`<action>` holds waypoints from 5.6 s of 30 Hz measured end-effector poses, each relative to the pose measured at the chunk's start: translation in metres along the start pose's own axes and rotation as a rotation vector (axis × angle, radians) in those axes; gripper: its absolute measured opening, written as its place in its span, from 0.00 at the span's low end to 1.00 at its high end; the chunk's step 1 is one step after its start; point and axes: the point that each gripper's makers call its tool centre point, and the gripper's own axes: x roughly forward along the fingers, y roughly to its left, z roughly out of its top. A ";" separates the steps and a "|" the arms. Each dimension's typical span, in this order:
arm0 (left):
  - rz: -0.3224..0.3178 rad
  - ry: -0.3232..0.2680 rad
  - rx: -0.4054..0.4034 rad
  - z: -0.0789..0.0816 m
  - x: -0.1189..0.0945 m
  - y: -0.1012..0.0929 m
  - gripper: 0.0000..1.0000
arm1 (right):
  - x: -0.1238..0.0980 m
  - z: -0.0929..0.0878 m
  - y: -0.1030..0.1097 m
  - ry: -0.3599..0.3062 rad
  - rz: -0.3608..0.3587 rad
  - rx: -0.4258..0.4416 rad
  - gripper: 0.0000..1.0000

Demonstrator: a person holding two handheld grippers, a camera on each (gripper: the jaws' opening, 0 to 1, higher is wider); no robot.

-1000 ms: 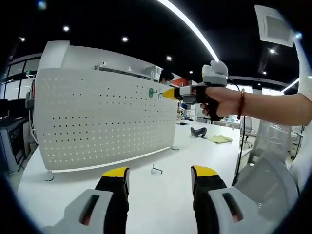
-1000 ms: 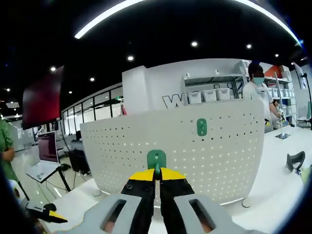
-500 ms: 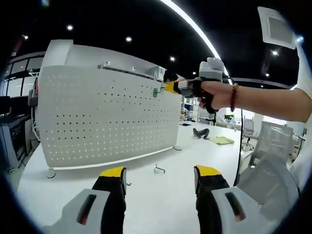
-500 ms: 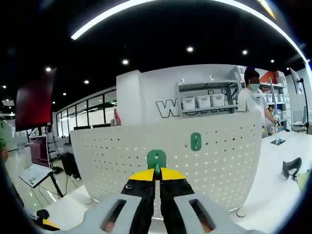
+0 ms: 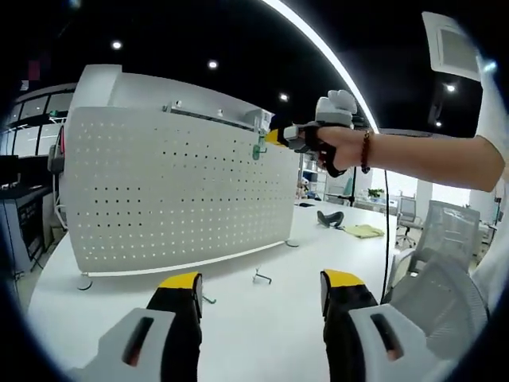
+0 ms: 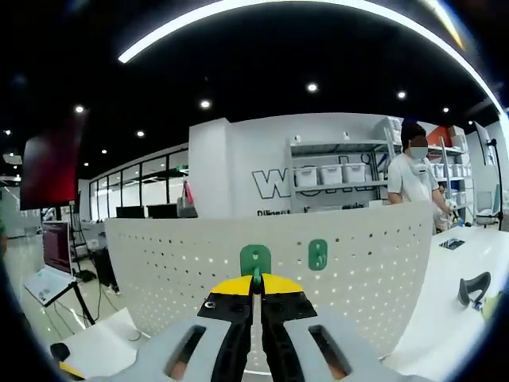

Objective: Insert the hook assembly into the mounting plate slot until the hook locks in place.

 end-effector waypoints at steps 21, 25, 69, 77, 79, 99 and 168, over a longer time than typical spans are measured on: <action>0.024 -0.017 -0.040 -0.003 -0.002 0.013 0.66 | 0.032 0.000 -0.016 0.001 -0.030 -0.024 0.01; 0.018 -0.001 -0.035 -0.005 0.000 0.012 0.67 | 0.040 -0.002 -0.018 0.007 -0.031 -0.018 0.01; 0.031 -0.002 -0.028 0.006 0.004 0.025 0.66 | 0.076 -0.019 -0.031 0.054 -0.083 -0.059 0.01; 0.032 -0.003 -0.034 0.006 0.004 0.025 0.66 | 0.076 -0.021 -0.031 0.053 -0.096 -0.017 0.01; 0.034 0.004 -0.032 0.005 0.005 0.025 0.66 | 0.075 -0.021 -0.031 0.059 -0.108 -0.014 0.01; 0.036 0.003 -0.036 0.007 0.005 0.025 0.65 | 0.078 -0.026 -0.030 0.092 -0.126 -0.073 0.02; -0.033 0.237 0.134 -0.012 0.031 0.032 0.52 | -0.058 -0.111 0.027 0.196 0.148 0.034 0.17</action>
